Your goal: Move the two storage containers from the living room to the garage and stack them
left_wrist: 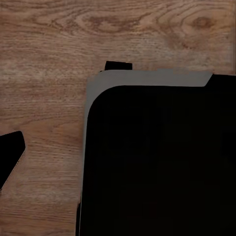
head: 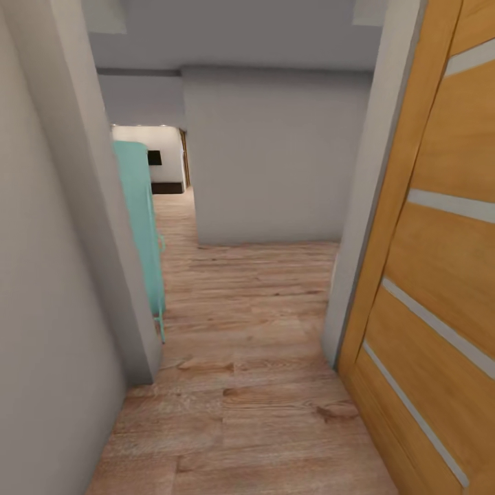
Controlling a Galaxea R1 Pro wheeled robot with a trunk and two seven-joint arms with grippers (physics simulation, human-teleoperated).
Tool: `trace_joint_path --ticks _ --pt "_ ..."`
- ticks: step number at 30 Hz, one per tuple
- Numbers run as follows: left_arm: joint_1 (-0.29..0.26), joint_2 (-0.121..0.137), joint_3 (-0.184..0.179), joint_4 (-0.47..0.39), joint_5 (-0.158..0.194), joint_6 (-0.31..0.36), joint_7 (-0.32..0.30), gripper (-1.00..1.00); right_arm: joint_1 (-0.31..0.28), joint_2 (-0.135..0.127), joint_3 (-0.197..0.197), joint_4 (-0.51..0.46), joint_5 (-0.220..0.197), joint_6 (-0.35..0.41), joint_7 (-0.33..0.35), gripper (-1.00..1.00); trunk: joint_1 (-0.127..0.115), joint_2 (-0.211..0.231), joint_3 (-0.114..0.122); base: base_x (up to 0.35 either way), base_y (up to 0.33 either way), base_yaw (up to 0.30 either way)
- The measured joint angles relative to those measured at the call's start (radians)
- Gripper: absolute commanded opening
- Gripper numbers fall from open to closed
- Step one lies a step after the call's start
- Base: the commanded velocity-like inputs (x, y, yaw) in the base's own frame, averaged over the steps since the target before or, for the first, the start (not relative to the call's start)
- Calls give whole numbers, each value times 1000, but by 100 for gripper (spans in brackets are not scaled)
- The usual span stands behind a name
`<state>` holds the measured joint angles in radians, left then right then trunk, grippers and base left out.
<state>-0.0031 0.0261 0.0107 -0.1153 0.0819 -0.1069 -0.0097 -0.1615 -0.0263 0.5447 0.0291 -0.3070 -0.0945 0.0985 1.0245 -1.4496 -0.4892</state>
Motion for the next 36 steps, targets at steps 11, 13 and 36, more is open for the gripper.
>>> trace_joint_path --ticks 11,13,36 --pt "0 -1 0 0 0 1 1 100 0 0 0 0 1 7 -1 100 0 0 0 322 0 2" --pt "0 -1 0 0 0 1 1 100 0 0 0 0 2 7 -1 100 0 0 0 322 0 117" --pt "0 -2 1 0 0 2 1 100 0 -1 3 0 8 -1 -2 100 0 0 0 322 0 40"
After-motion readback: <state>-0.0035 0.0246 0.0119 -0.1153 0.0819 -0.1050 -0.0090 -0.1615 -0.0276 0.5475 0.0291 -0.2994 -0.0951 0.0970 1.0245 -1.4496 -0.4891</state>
